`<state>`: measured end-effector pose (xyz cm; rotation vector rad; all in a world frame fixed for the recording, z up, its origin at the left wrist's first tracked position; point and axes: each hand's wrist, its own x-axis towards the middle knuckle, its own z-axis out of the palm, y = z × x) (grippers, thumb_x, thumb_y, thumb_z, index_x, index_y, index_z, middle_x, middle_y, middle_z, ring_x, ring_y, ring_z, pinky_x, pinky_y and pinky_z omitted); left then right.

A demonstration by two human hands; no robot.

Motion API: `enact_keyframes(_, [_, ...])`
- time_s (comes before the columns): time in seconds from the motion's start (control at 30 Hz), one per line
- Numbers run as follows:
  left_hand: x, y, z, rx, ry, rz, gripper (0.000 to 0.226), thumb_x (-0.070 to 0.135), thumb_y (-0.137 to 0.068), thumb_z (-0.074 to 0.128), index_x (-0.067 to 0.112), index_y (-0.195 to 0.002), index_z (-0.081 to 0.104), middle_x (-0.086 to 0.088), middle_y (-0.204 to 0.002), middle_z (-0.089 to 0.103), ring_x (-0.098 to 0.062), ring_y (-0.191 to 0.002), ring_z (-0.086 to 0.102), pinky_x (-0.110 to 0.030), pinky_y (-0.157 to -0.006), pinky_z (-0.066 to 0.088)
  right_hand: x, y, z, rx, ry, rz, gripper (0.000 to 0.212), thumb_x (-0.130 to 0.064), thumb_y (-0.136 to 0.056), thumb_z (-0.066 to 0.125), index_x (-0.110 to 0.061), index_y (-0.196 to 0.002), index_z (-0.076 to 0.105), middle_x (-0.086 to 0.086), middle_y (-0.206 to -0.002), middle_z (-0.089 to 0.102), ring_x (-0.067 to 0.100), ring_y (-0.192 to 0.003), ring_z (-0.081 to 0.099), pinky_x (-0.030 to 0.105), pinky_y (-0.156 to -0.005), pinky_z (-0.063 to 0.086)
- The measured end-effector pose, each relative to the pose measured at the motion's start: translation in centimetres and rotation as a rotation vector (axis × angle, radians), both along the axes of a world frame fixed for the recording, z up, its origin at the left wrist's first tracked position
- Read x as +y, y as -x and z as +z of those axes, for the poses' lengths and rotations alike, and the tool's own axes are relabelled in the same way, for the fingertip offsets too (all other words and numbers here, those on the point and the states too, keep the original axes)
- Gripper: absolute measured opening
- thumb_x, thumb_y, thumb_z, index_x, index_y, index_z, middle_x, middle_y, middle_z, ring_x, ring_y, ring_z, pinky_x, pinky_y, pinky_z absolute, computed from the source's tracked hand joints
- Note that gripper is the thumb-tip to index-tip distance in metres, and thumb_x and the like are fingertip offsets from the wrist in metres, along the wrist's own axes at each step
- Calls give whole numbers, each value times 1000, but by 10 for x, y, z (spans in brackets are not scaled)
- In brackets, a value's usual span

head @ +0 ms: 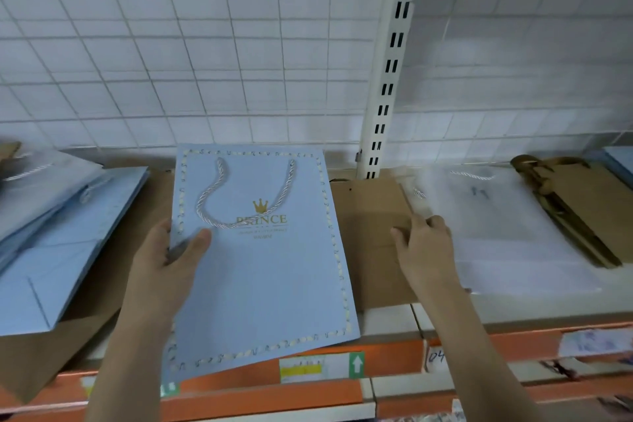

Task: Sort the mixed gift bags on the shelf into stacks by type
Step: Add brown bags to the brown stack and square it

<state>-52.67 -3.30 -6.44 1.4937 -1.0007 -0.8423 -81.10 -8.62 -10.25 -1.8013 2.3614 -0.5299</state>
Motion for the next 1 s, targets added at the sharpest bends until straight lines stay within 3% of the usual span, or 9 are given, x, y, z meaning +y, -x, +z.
enact_keyframes(0.1, [-7, 0, -3, -3, 4, -28, 11, 19, -88, 62, 22, -99, 61, 4, -93, 70, -14, -80, 67, -30, -66, 52, 0, 0, -3, 91, -5, -41, 43, -37, -96, 42, -4, -122, 51, 17, -119, 51, 30, -109, 46, 35, -95, 36])
enact_keyframes(0.23, [-15, 3, -4, -14, 7, -63, 13, 18, -88, 62, 16, -101, 60, 7, -88, 68, 0, -64, 65, -17, -52, 49, 0, 1, 0, 34, 8, -64, 37, -29, -97, 44, -3, -121, 50, 18, -120, 44, 29, -104, 49, 33, -91, 41])
enact_keyframes(0.37, [-19, 11, -3, 3, -1, -90, 20, 19, -88, 62, 13, -106, 58, -3, -96, 69, -20, -82, 67, -32, -65, 52, -2, 5, 1, -22, 7, -45, 36, -27, -97, 43, -2, -123, 50, 17, -120, 42, 28, -106, 47, 31, -92, 40])
enact_keyframes(0.43, [-21, 19, 0, 21, 1, -102, 17, 19, -88, 61, 15, -104, 59, -3, -97, 69, -22, -84, 67, -34, -67, 53, -2, 7, 0, -17, 14, -23, 36, -27, -98, 41, -3, -124, 50, 16, -120, 44, 27, -108, 47, 29, -92, 40])
enact_keyframes(0.57, [-26, 42, 3, 80, 1, -135, 15, 17, -88, 61, 16, -103, 61, -7, -100, 71, -30, -92, 67, -49, -85, 52, 0, 23, 4, -61, 100, 27, 30, -19, -97, 41, -1, -114, 58, 15, -113, 49, 28, -99, 53, 27, -84, 42])
enact_keyframes(0.67, [-28, 70, 5, 106, 20, -147, 13, 14, -88, 60, 17, -101, 63, 1, -91, 73, -20, -84, 69, -40, -79, 55, 3, 52, 15, -98, 198, 59, 29, -17, -95, 44, -2, -115, 60, 13, -112, 54, 28, -94, 57, 22, -76, 37])
enact_keyframes(0.87, [-26, 161, 2, 138, 42, -143, 10, 18, -88, 62, 18, -98, 61, -2, -92, 70, -20, -79, 66, -32, -64, 51, 9, 154, 19, -89, 266, 94, 35, -22, -94, 48, -7, -125, 56, 12, -120, 55, 28, -101, 59, 34, -86, 47])
enact_keyframes(1.0, [-22, 248, -9, 196, 49, -118, 6, 18, -87, 64, 17, -91, 60, -5, -90, 67, -23, -80, 62, -37, -71, 49, 21, 241, 10, -34, 278, 141, 25, -18, -90, 54, -5, -110, 64, 12, -102, 59, 30, -89, 59, 32, -73, 44])
